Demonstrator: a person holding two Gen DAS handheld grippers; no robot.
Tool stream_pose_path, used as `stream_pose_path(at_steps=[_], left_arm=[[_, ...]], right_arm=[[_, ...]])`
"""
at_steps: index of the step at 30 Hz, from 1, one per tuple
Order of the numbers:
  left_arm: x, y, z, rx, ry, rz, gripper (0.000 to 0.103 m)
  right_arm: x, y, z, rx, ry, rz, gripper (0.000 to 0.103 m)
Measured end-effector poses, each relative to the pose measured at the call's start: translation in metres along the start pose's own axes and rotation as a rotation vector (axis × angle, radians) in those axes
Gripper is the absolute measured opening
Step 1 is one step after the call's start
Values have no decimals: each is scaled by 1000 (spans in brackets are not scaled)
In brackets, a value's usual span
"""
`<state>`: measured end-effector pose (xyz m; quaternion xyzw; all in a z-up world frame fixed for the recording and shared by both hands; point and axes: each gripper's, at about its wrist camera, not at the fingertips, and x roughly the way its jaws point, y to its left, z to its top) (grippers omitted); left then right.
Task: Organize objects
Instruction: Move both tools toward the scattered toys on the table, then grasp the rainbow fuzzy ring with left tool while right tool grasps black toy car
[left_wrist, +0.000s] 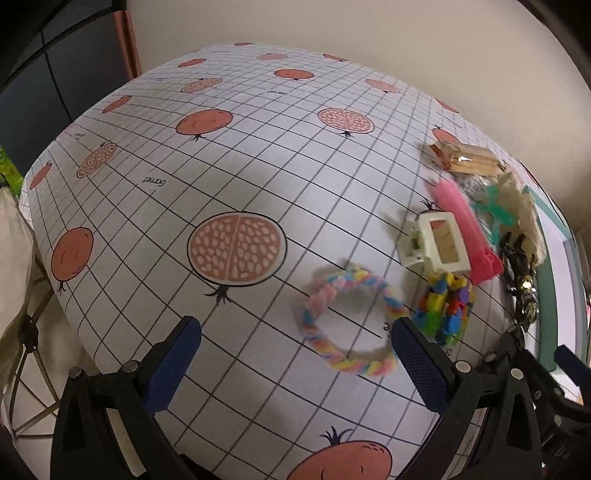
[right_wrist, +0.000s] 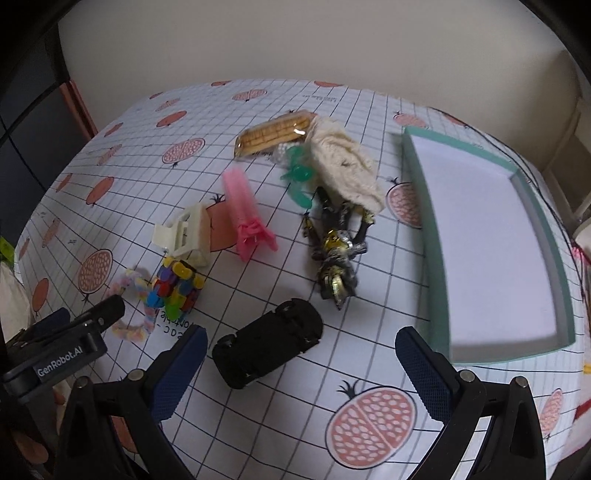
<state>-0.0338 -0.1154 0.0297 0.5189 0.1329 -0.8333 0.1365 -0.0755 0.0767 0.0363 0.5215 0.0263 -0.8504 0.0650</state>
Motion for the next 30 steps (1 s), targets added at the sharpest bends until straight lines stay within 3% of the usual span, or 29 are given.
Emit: stream_pose_path(at_steps=[10, 22, 27, 30], left_arm=[[11, 3, 4, -16, 12, 34, 90], [20, -1, 4, -8, 20, 98, 88], [20, -1, 3, -9, 12, 105, 87], [18, -1, 4, -15, 3, 99, 79]], right_arm=[[18, 7, 0, 6, 38, 16, 103], [28, 0, 2, 36, 64, 18, 103], [31, -3, 3, 51, 72, 16, 96], [31, -1, 2, 53, 72, 11, 91]])
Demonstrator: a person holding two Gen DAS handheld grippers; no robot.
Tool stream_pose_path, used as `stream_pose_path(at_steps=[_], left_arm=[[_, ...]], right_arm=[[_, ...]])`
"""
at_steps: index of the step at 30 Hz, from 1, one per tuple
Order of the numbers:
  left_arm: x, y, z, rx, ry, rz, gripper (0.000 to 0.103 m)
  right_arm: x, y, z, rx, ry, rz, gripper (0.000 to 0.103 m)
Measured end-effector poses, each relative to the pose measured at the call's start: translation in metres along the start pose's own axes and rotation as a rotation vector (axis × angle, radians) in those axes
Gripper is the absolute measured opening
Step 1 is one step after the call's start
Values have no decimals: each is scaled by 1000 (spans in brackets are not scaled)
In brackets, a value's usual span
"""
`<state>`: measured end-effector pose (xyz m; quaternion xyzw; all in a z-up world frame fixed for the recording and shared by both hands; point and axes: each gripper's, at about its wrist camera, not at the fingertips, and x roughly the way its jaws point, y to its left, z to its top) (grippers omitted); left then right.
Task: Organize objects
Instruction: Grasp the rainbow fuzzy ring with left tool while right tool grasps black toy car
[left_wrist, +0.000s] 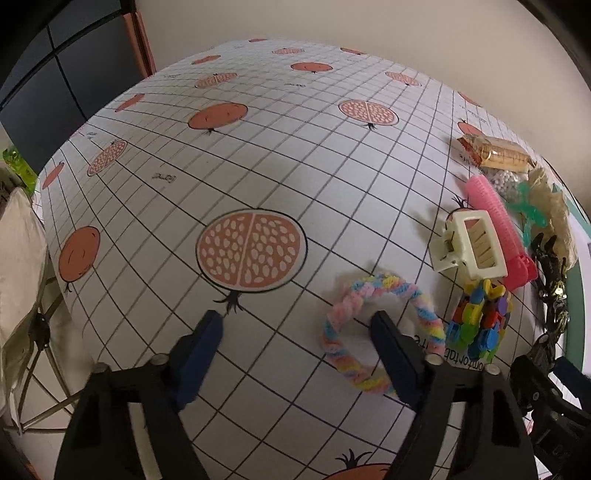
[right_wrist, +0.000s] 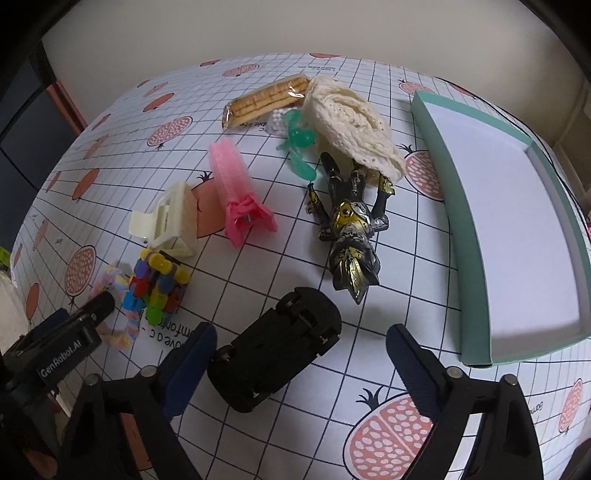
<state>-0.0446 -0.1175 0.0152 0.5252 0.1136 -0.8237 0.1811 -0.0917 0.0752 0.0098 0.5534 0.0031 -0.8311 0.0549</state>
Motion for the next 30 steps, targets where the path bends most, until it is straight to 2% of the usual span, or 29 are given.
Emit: stream_pose_path(at_steps=[2, 8, 13, 19, 21, 23, 26, 30], left_arm=[[0, 0, 0, -1, -2, 1, 79], [0, 2, 1, -6, -14, 2, 73], [-2, 4, 2, -19, -31, 9, 61], [-3, 6, 2, -30, -46, 16, 53], [-3, 9, 3, -40, -50, 18, 48], [-3, 11, 3, -55, -55, 23, 43], [-4, 14, 3, -65, -59, 26, 39], [-4, 15, 3, -70, -63, 30, 35]], right_arm=[[1, 0, 0, -5, 5, -1, 84], [3, -2, 0, -3, 18, 3, 73], [3, -6, 1, 0, 22, -5, 63], [3, -8, 3, 7, 28, 1, 59], [3, -8, 3, 9, 29, 2, 58], [3, -10, 4, 13, 27, 0, 54], [3, -13, 5, 25, 25, -1, 44], [2, -16, 6, 35, 22, 6, 40]])
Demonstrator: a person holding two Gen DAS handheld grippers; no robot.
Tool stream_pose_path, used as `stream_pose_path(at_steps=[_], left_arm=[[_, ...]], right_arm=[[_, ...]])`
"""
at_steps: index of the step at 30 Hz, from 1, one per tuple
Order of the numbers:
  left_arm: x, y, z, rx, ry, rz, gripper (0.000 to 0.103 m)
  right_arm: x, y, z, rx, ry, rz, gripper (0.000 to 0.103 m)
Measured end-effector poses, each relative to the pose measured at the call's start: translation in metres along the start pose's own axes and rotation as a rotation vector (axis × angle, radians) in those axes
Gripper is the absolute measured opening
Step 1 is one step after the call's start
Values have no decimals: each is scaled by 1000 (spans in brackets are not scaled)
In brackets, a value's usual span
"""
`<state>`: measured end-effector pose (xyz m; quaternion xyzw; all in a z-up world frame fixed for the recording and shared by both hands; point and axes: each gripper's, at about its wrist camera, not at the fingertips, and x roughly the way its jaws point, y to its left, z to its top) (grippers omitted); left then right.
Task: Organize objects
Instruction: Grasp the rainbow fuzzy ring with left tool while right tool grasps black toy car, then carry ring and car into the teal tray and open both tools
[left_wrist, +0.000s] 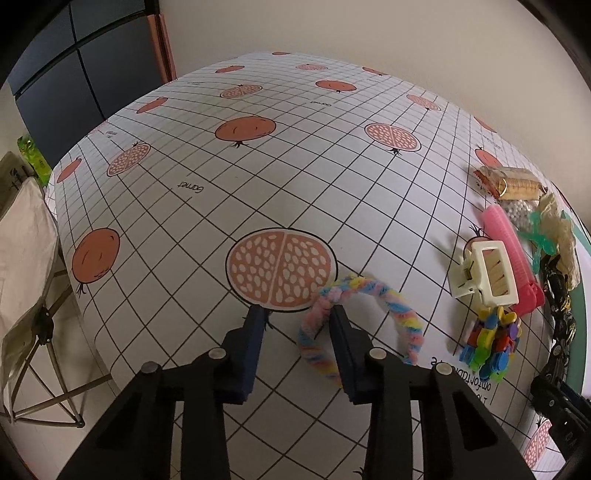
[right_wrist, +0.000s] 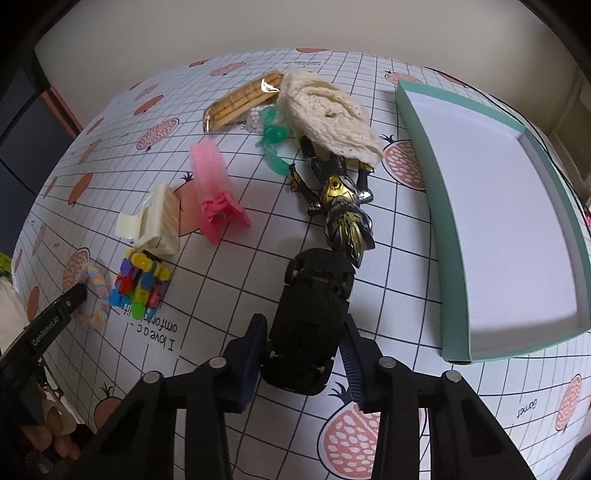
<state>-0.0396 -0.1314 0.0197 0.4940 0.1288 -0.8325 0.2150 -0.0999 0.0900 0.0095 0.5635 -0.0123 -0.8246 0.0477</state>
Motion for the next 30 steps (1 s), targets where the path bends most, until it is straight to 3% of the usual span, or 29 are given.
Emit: stream_pose_path(at_steps=[5, 9, 17, 30], left_arm=[[0, 2, 1, -6, -4, -7, 17], [0, 2, 2, -10, -5, -20, 10], [-1, 0, 1, -36, -7, -70, 9], [-7, -7, 7, -59, -43, -118, 8]], right_arm=[[2, -4, -2, 8, -5, 1, 36], [2, -8, -1, 24, -12, 3, 36], [-11, -10, -2, 29, -57, 16, 36], [-45, -27, 25, 26, -211, 35, 36]])
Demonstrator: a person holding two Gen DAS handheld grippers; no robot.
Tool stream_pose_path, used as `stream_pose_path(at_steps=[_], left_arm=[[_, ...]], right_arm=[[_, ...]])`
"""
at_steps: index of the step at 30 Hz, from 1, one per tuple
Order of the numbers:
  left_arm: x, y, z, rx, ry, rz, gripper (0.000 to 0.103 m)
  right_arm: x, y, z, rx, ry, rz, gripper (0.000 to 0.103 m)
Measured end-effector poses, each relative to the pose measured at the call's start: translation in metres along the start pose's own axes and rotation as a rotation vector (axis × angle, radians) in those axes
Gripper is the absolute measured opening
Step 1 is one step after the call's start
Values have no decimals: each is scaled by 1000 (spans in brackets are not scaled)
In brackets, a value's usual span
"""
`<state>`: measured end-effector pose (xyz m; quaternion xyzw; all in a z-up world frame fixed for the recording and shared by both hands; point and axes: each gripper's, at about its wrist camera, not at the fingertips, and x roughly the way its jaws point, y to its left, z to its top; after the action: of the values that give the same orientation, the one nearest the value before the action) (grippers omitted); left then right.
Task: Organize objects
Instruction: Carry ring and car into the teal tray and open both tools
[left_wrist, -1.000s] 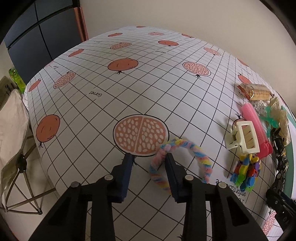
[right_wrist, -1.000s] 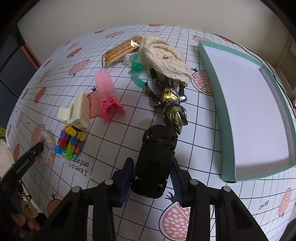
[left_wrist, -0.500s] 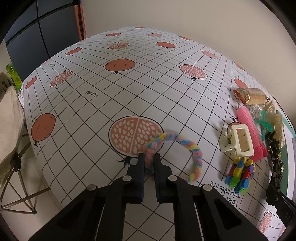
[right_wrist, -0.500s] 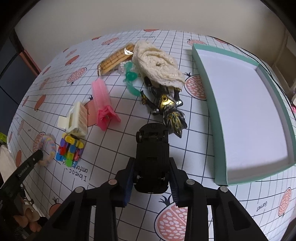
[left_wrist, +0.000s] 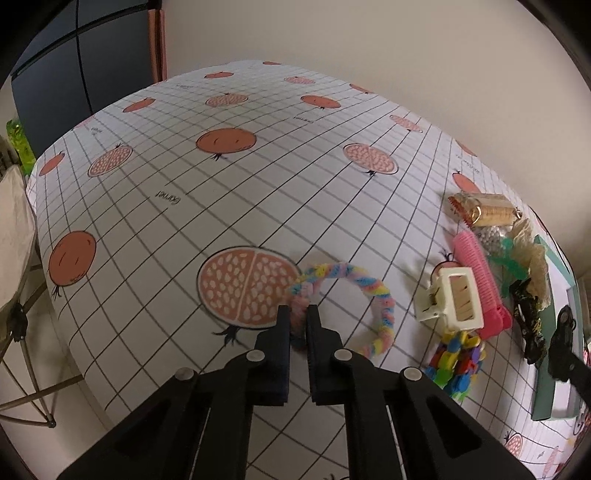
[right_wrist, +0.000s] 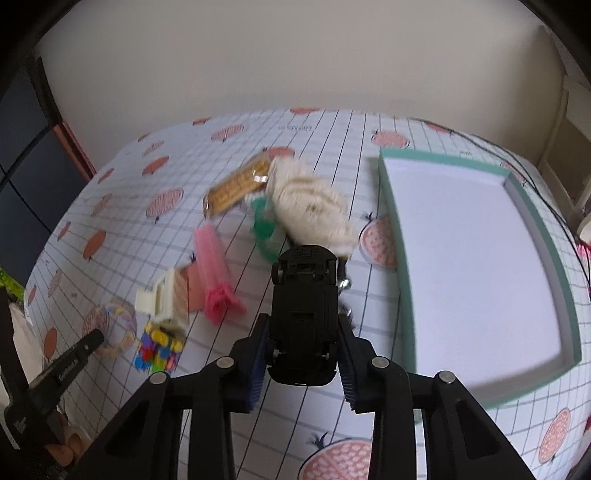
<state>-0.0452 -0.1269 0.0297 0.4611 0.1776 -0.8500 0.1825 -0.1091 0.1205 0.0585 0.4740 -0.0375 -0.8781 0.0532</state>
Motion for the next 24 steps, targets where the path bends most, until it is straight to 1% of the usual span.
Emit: stream_pose_path(at_steps=[6, 8, 13, 16, 19, 24], left_arm=[[-8, -13, 10, 26, -38, 3, 8], [-14, -20, 14, 51, -63, 1, 8], [-23, -39, 28, 97, -95, -10, 8], [-27, -53, 39, 121, -106, -15, 8], [-35, -71, 54, 159, -135, -27, 8], [-50, -112, 78, 230, -170, -108, 8]], right_arm=[[-11, -22, 17, 32, -55, 0, 36], [-13, -30, 22, 41, -71, 5, 36], [-12, -41, 35, 42, -97, 1, 36], [-10, -47, 40, 44, -105, 3, 36], [-8, -54, 46, 55, -117, 3, 36], [-5, -71, 59, 61, -137, -28, 36]])
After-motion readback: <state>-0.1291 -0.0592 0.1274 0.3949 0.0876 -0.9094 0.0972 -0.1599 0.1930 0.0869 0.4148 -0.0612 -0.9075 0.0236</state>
